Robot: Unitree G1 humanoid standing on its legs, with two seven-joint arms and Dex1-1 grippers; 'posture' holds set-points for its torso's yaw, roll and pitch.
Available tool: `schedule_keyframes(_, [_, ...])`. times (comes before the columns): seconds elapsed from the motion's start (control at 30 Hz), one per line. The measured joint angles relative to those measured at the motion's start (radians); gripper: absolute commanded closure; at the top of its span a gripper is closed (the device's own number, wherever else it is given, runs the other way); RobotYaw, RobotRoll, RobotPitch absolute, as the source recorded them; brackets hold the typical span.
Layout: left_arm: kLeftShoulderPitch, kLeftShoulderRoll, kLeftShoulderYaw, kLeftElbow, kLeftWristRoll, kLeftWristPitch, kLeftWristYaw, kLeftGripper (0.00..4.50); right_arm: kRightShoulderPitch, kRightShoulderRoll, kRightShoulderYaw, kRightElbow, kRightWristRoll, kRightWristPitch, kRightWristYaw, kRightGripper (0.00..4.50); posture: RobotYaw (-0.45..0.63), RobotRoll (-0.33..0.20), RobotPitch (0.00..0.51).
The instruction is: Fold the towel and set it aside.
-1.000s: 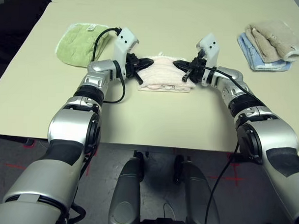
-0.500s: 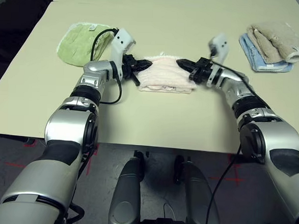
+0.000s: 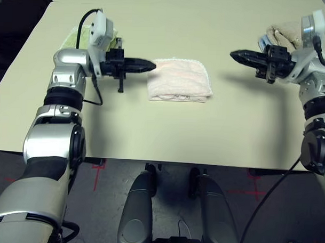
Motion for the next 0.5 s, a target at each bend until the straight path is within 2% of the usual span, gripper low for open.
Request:
schedule_keyframes(0.07, [0.015,0.024,-0.025,-0.037,-0.031,0.011,-0.002,4.47,0.019,-0.027,0.049,-0.023,0.029,-0.014,0.002,4.50,0.04,0.000,0.302])
schedule_keyframes(0.23, [0.039,0.030,-0.087,-0.084,-0.081,0.019,-0.003,4.47,0.040,-0.078,0.150,-0.048,0.084,-0.074,0.004,4.50,0.03,0.000,0.299])
schedule_keyframes(0.5, [0.089,0.052,-0.131,-0.091,-0.106,0.000,-0.003,4.47,0.055,-0.090,0.193,-0.050,0.131,-0.093,0.004,4.50,0.02,0.000,0.300])
